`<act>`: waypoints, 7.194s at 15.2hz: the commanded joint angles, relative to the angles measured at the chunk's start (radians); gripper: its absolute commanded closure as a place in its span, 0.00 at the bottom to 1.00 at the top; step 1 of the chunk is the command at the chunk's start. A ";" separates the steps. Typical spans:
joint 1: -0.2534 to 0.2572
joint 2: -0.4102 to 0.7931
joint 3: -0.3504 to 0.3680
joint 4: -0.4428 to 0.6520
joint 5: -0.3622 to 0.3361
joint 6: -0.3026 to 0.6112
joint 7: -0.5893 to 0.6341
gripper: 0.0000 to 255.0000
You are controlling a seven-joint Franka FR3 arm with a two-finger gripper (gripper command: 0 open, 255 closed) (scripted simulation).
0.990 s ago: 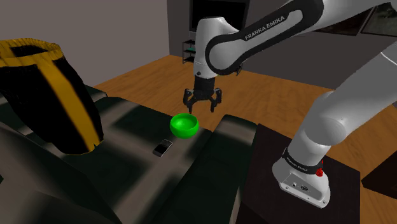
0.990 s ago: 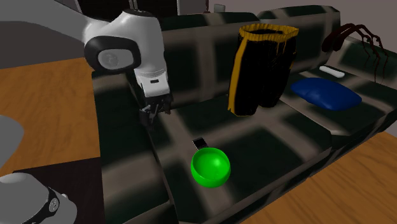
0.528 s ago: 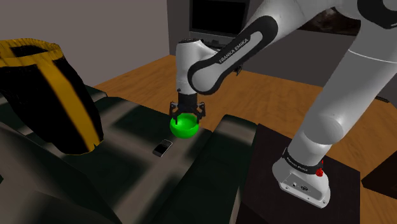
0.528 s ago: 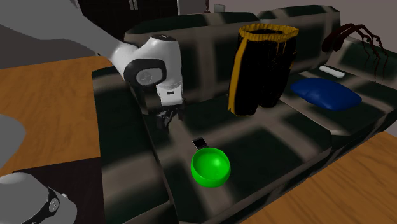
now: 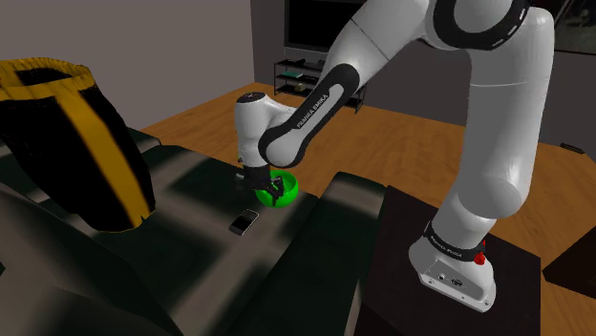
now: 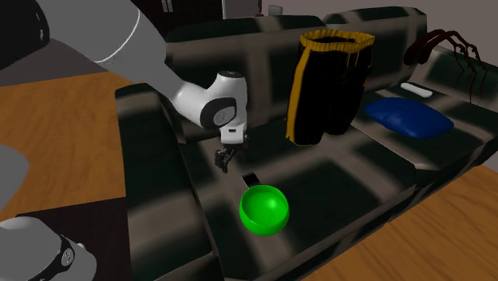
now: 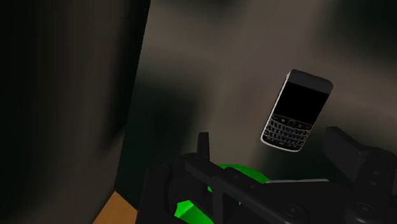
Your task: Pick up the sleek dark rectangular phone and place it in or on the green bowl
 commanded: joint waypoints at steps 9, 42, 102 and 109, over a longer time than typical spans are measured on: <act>0.156 0.384 -0.150 0.370 -0.107 -0.026 0.253 0.00; 0.153 0.374 -0.148 0.359 -0.106 -0.024 0.251 1.00; -0.108 0.122 -0.164 0.123 -0.020 -0.014 -0.055 1.00; -0.113 0.097 -0.155 0.124 -0.007 -0.039 -0.063 0.00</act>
